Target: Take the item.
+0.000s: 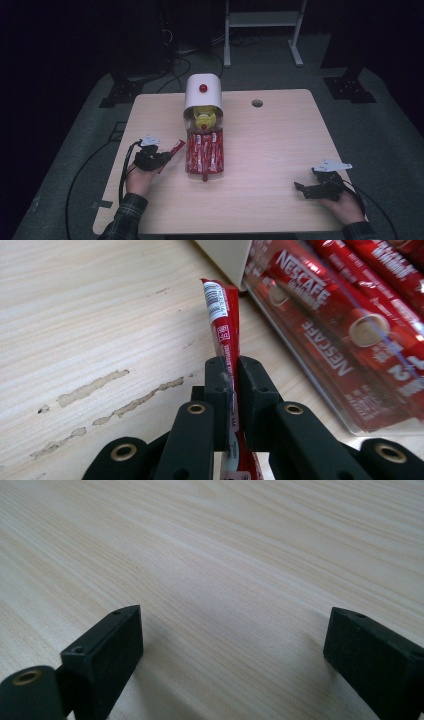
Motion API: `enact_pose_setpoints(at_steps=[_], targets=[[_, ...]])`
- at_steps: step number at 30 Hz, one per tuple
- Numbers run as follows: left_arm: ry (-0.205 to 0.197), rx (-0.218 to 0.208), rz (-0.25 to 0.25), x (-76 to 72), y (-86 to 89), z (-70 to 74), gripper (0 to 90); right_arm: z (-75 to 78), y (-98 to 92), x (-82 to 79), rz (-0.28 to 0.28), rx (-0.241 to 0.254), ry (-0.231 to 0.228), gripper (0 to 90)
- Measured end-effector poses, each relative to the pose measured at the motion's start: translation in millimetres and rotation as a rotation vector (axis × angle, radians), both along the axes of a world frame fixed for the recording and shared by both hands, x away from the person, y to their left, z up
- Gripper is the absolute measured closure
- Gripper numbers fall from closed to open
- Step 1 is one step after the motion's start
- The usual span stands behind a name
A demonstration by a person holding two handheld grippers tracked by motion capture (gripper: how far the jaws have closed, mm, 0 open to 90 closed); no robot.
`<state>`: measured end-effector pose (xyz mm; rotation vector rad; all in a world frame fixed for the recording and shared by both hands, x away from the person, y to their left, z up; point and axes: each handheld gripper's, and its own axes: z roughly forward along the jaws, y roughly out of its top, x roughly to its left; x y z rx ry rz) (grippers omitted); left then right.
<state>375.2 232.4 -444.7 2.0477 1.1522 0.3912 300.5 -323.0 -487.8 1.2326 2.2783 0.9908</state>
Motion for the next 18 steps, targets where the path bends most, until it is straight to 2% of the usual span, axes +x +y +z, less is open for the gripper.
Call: enact_pose_setpoints(at_steps=[18], targets=[[0.043, 0.047, 0.006, 8.4, -7.0, -16.0, 82.9, 0.0, 0.0, 0.0, 0.000, 0.000, 0.000, 7.8]])
